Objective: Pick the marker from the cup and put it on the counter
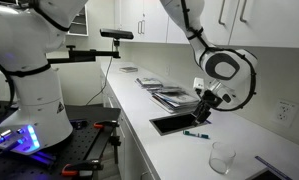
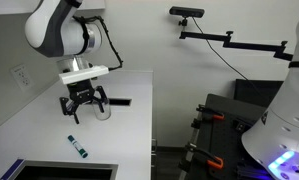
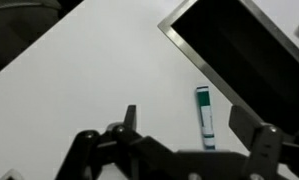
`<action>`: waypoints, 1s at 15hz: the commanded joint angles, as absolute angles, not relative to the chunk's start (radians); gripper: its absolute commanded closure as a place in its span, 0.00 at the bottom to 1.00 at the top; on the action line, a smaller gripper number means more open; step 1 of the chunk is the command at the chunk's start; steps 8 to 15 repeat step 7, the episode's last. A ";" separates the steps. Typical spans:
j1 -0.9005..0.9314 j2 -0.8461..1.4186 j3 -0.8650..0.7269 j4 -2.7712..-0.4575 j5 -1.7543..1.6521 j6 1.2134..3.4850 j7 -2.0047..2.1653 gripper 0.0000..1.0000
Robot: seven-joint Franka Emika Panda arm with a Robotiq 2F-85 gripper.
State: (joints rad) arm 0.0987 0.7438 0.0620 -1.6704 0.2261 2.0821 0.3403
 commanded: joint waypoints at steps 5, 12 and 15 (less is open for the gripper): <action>0.081 0.715 0.069 -1.671 0.270 2.039 0.319 0.00; 0.081 0.718 0.069 -1.672 0.273 2.058 0.319 0.00; 0.081 0.718 0.069 -1.672 0.273 2.058 0.319 0.00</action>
